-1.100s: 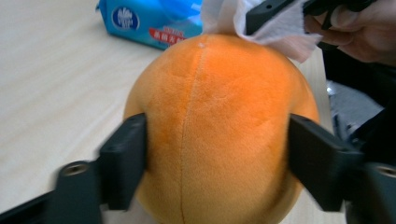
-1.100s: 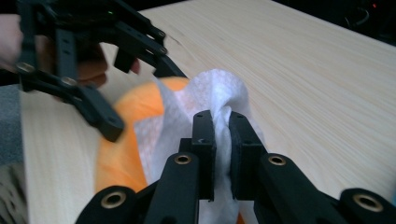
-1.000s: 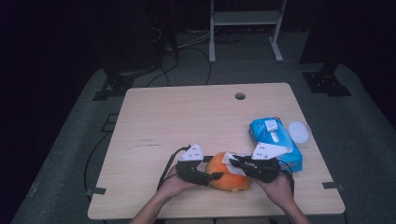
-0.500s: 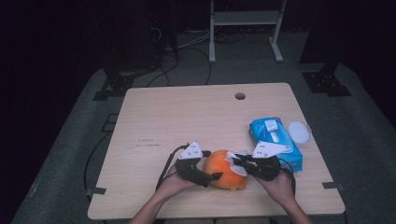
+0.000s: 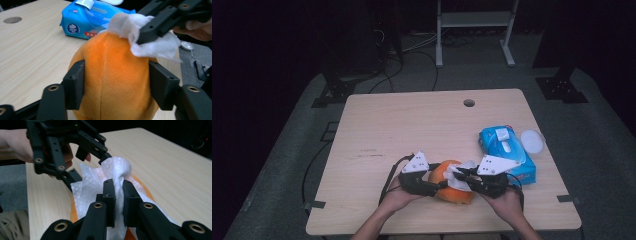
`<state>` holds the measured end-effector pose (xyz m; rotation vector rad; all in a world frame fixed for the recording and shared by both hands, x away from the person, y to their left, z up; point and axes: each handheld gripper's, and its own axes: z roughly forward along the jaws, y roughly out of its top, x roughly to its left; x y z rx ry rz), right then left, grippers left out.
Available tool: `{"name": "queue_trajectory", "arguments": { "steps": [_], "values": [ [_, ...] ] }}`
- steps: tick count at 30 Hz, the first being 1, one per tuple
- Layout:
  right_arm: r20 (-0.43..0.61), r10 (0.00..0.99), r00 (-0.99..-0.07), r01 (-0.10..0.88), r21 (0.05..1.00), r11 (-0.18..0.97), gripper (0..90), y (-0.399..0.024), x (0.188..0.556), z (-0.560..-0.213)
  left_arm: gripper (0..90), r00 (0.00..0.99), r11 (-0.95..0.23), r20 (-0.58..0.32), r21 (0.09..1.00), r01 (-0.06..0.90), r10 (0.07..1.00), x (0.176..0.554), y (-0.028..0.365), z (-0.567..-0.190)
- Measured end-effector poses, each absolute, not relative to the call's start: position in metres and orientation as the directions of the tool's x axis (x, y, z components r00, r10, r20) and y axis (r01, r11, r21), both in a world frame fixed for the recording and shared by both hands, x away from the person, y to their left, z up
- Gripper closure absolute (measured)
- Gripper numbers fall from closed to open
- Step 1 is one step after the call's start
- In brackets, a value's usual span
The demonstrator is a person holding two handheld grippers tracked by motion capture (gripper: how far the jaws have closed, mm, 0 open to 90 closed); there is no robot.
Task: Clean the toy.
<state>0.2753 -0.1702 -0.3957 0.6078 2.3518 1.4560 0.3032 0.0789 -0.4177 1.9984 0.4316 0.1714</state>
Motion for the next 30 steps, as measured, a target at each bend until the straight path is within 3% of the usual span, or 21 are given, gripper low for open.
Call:
{"name": "queue_trajectory", "arguments": {
  "steps": [3, 7, 9, 12, 15, 20, 26, 28, 30],
  "values": [
    [-0.021, 0.517, -0.855, 0.222, 0.888, 0.402, 81.8, -0.176, 0.282, -0.403, 20.7, 0.925, -0.392, -0.094, 0.886, 0.246, 0.369, 0.306, 0.078, -0.422],
    [-0.002, 0.547, -0.837, 0.255, 0.883, 0.394, 81.8, -0.184, 0.289, -0.408, 10.2, 0.917, -0.383, -0.134, 0.878, 0.286, 0.377, 0.312, 0.080, -0.427],
    [0.000, 0.554, -0.832, 0.262, 0.881, 0.393, 81.8, -0.186, 0.290, -0.408, 13.7, 0.916, -0.375, -0.144, 0.880, 0.292, 0.375, 0.312, 0.080, -0.428],
    [-0.014, 0.562, -0.827, 0.249, 0.887, 0.389, 81.8, -0.185, 0.288, -0.406, 30.5, 0.917, -0.381, -0.100, 0.888, 0.257, 0.386, 0.307, 0.080, -0.423],
    [-0.023, 0.542, -0.840, 0.212, 0.906, 0.367, 81.8, -0.180, 0.280, -0.398, 35.2, 0.924, -0.390, -0.071, 0.892, 0.227, 0.375, 0.303, 0.076, -0.417],
    [-0.079, 0.486, -0.871, 0.144, 0.903, 0.405, 81.8, -0.164, 0.270, -0.392, 33.0, 0.930, -0.412, -0.035, 0.890, 0.196, 0.366, 0.298, 0.070, -0.416],
    [-0.030, 0.522, -0.852, 0.206, 0.898, 0.388, 81.8, -0.177, 0.282, -0.400, 10.4, 0.916, -0.377, -0.118, 0.885, 0.272, 0.383, 0.306, 0.072, -0.424],
    [-0.030, 0.536, -0.844, 0.212, 0.899, 0.384, 81.8, -0.180, 0.284, -0.399, 10.8, 0.915, -0.368, -0.139, 0.884, 0.287, 0.378, 0.308, 0.073, -0.426],
    [-0.028, 0.545, -0.838, 0.218, 0.898, 0.382, 81.8, -0.182, 0.285, -0.399, 18.2, 0.916, -0.372, -0.132, 0.884, 0.281, 0.379, 0.307, 0.074, -0.427]
  ]
}}
